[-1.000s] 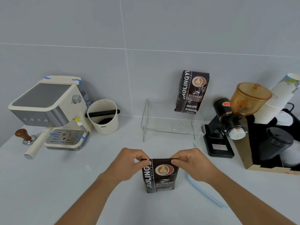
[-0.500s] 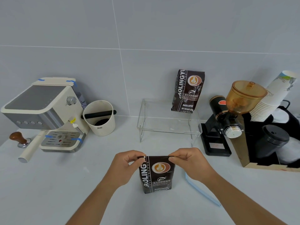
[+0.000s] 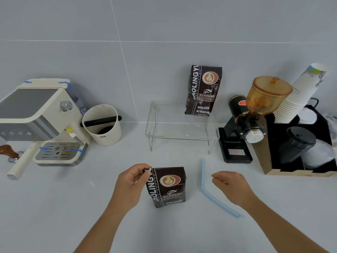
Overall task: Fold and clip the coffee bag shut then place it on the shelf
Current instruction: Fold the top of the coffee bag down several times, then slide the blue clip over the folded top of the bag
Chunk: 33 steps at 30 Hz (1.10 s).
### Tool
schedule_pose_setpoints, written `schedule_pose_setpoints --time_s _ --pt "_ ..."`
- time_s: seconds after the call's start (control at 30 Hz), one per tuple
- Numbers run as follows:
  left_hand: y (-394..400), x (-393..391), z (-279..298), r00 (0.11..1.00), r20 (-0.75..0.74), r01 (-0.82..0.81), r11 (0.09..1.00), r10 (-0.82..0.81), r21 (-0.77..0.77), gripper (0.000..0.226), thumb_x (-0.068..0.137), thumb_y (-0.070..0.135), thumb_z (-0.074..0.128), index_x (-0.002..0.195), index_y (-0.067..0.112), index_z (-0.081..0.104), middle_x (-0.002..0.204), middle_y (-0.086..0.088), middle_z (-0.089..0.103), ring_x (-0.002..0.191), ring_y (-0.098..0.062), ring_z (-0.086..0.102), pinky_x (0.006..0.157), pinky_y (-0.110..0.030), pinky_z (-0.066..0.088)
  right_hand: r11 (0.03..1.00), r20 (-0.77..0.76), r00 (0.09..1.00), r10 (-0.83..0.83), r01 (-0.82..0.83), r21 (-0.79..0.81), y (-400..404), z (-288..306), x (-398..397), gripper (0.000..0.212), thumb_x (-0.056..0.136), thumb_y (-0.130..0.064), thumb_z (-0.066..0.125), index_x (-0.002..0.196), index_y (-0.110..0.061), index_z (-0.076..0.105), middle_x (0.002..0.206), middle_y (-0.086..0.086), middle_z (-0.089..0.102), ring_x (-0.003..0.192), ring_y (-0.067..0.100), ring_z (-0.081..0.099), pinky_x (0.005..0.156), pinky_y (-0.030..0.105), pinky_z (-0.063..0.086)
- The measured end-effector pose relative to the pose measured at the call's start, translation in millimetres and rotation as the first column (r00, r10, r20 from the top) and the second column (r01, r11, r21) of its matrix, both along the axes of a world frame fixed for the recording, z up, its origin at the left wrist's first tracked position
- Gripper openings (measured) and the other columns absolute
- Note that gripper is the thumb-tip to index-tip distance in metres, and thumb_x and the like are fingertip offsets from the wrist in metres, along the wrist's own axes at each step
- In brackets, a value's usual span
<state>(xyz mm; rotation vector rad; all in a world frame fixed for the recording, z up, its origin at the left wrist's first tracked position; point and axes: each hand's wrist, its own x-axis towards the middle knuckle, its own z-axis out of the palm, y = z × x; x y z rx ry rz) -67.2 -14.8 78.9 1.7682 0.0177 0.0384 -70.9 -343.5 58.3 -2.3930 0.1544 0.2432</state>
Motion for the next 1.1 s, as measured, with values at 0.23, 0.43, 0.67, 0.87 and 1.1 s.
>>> schedule_pose_setpoints --time_s 0.23,0.43,0.67,0.87,1.1 --pt "-1 -4 -7 1.0 0.02 -0.012 0.999 0.011 0.033 0.041 0.089 -0.001 0.062 0.087 0.039 0.071 0.093 0.008 0.076 0.082 -0.011 0.07 0.075 -0.016 0.055 0.951 -0.234 0.971 0.057 -0.124 -0.284 -27 -59 -36 0.034 0.085 -0.041 0.066 0.117 -0.029 0.065 0.113 -0.009 0.064 0.101 0.011 0.058 0.086 0.022 0.046" --pt "-2 -8 -5 1.0 0.016 -0.004 1.0 0.004 0.02 0.042 0.091 -0.003 0.058 0.09 0.037 0.07 0.095 0.005 0.075 0.086 -0.015 0.069 0.077 -0.021 0.056 0.909 -0.228 0.969 0.09 -0.174 -0.379 -26 -68 -44 0.015 0.09 -0.028 0.053 0.089 -0.02 0.066 0.096 0.0 0.062 0.085 0.019 0.06 0.073 0.033 0.053" --pt "-5 -11 -2 1.0 0.02 -0.004 0.999 0.003 0.046 0.042 0.092 -0.001 0.057 0.091 0.039 0.068 0.097 0.008 0.075 0.087 -0.011 0.07 0.076 -0.022 0.057 0.961 -0.089 0.994 0.061 -0.083 -0.263 -25 -61 -48 0.014 0.093 -0.028 0.054 0.081 -0.023 0.061 0.068 -0.005 0.059 0.063 0.016 0.055 0.06 0.03 0.047" --pt "-7 -11 1 1.0 0.023 -0.002 0.999 0.001 0.032 0.04 0.093 -0.003 0.056 0.089 0.035 0.068 0.094 0.011 0.076 0.083 -0.004 0.07 0.069 -0.01 0.053 0.999 0.046 0.998 0.042 -0.041 -0.013 -12 -28 -43 0.023 0.09 -0.02 0.063 0.07 -0.031 0.057 0.06 -0.002 0.061 0.047 0.008 0.046 0.046 0.021 0.04" --pt "-5 -7 -2 1.0 0.0 -0.006 1.0 0.006 0.004 0.038 0.092 -0.003 0.058 0.089 0.033 0.07 0.095 0.011 0.076 0.087 -0.008 0.07 0.071 -0.011 0.054 0.983 0.094 0.996 -0.014 -0.004 0.186 10 12 -38 0.022 0.086 -0.017 0.067 0.074 -0.035 0.064 0.075 -0.009 0.07 0.064 0.017 0.065 0.059 0.029 0.058"
